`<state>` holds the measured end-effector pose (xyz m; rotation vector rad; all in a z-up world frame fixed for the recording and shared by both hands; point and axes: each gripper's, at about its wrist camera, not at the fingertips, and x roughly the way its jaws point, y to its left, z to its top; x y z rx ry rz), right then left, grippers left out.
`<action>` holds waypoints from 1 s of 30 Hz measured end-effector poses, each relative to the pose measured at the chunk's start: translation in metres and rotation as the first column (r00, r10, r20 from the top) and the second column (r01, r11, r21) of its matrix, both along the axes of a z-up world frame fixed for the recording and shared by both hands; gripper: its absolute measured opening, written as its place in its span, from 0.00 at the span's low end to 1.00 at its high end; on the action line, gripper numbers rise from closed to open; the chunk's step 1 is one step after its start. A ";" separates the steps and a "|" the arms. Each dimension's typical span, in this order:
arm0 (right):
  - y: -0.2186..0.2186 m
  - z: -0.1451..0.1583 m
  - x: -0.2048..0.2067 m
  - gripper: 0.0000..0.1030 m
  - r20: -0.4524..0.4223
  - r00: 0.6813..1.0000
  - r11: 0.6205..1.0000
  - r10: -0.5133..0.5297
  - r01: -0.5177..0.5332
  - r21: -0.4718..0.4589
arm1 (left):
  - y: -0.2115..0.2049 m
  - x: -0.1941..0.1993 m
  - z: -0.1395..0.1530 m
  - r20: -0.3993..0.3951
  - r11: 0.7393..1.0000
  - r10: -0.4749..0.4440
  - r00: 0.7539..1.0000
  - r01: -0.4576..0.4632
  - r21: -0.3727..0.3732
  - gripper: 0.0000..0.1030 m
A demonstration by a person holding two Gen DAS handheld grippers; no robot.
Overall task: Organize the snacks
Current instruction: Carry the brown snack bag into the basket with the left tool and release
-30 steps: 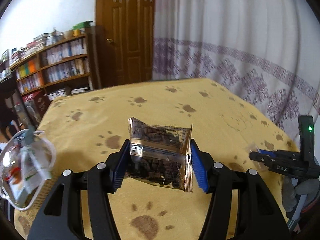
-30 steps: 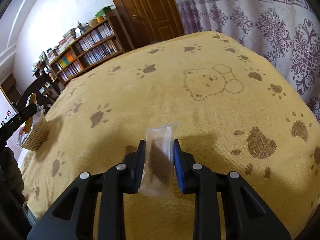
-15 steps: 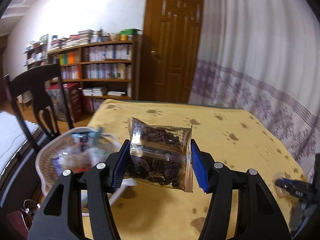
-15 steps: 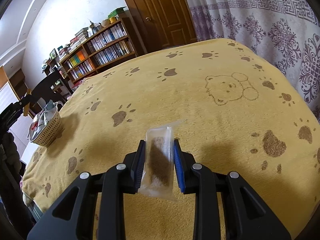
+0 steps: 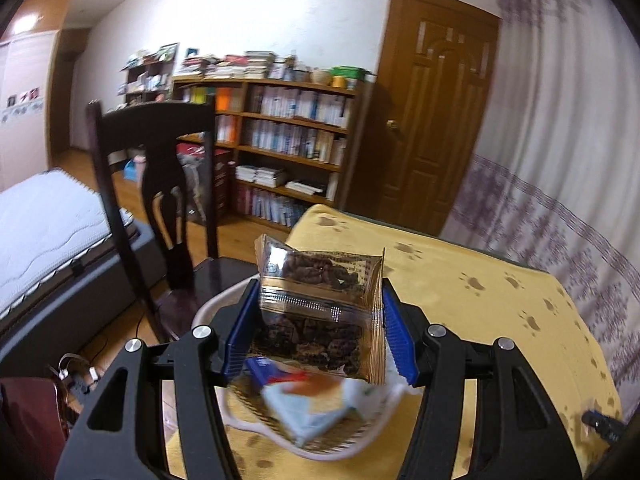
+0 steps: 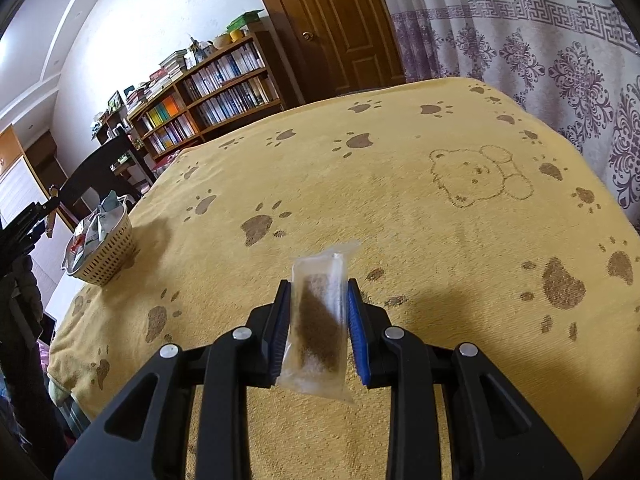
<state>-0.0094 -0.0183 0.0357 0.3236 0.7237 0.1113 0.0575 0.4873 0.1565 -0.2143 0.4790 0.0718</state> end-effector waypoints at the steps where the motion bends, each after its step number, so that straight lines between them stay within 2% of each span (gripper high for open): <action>1: 0.000 0.000 0.000 0.27 -0.001 1.000 1.000 0.001 -0.001 0.000 | 0.004 0.002 -0.002 -0.007 1.000 0.012 1.000 -0.012 -0.003 0.58; 8: 0.002 -0.002 0.001 0.27 -0.006 1.000 1.000 0.005 -0.005 -0.001 | 0.017 0.020 -0.025 -0.051 0.998 0.057 0.997 -0.058 -0.006 0.59; 10: 0.003 -0.003 0.001 0.27 -0.008 1.000 1.000 0.007 -0.007 -0.002 | 0.019 0.023 -0.030 -0.056 0.998 0.065 0.996 -0.066 -0.007 0.65; 12: 0.003 -0.003 0.002 0.27 -0.008 1.000 1.000 0.009 -0.010 -0.004 | 0.019 0.025 -0.032 -0.051 0.997 0.072 0.996 -0.072 -0.003 0.76; 17: 0.005 -0.003 0.002 0.27 -0.008 1.000 1.000 0.014 -0.014 -0.005 | 0.022 0.021 -0.025 -0.021 0.998 0.055 0.998 -0.055 -0.023 0.84; 26: 0.013 0.003 0.001 0.27 0.006 0.999 0.999 0.038 -0.038 0.003 | 0.037 0.006 -0.014 0.011 0.994 0.086 0.996 -0.085 -0.067 0.85; 30: 0.023 0.011 0.003 0.27 0.026 0.998 0.998 0.059 -0.060 0.012 | 0.046 0.001 -0.011 -0.002 0.993 0.116 0.993 -0.116 -0.032 0.85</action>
